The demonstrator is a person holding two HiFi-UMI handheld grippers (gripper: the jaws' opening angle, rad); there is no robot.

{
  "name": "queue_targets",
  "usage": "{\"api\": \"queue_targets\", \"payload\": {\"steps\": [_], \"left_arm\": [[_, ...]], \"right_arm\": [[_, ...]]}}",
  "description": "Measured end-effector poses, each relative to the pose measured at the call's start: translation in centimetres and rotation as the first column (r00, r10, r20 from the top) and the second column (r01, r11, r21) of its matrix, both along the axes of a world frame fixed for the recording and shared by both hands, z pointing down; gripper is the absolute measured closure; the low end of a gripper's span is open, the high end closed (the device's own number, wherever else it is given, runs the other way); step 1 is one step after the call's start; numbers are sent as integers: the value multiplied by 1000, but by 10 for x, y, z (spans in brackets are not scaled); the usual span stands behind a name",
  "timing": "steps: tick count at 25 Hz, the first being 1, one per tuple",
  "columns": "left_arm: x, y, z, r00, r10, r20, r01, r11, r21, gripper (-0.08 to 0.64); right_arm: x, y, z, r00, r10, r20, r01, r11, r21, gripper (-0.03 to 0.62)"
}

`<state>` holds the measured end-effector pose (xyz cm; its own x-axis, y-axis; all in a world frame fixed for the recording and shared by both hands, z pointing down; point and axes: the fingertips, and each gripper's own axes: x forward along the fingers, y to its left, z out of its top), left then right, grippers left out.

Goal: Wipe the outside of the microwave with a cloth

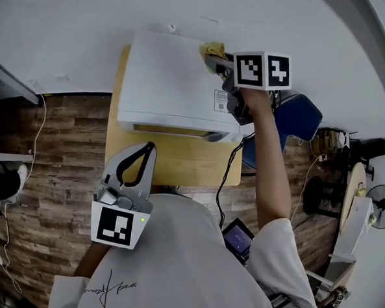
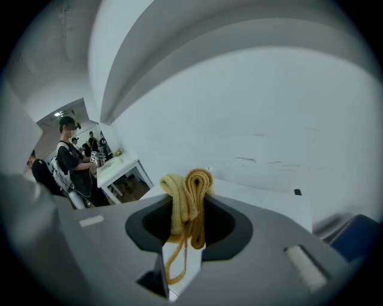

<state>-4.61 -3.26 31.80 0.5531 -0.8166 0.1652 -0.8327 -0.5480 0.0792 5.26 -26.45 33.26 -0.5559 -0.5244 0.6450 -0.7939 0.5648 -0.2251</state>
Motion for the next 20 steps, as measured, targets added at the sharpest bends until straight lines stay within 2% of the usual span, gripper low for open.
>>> {"api": "queue_targets", "payload": {"steps": [5, 10, 16, 20], "left_arm": [[18, -8, -2, 1000, 22, -7, -22, 1000, -6, 567], [24, -13, -1, 1000, 8, -13, -8, 1000, -18, 567], [31, -18, 4, 1000, -4, -16, 4, 999, -35, 566], [37, -22, 8, 1000, 0, -17, -1, 999, -39, 568]], "right_arm": [[61, -5, 0, 996, 87, -12, -87, 996, -1, 476], [118, -5, 13, 984, 165, -59, -166, 986, -11, 476], [179, -3, 38, 952, 235, -196, -244, 970, -20, 476], [205, -1, 56, 934, 258, -247, -275, 961, -39, 476]]}}
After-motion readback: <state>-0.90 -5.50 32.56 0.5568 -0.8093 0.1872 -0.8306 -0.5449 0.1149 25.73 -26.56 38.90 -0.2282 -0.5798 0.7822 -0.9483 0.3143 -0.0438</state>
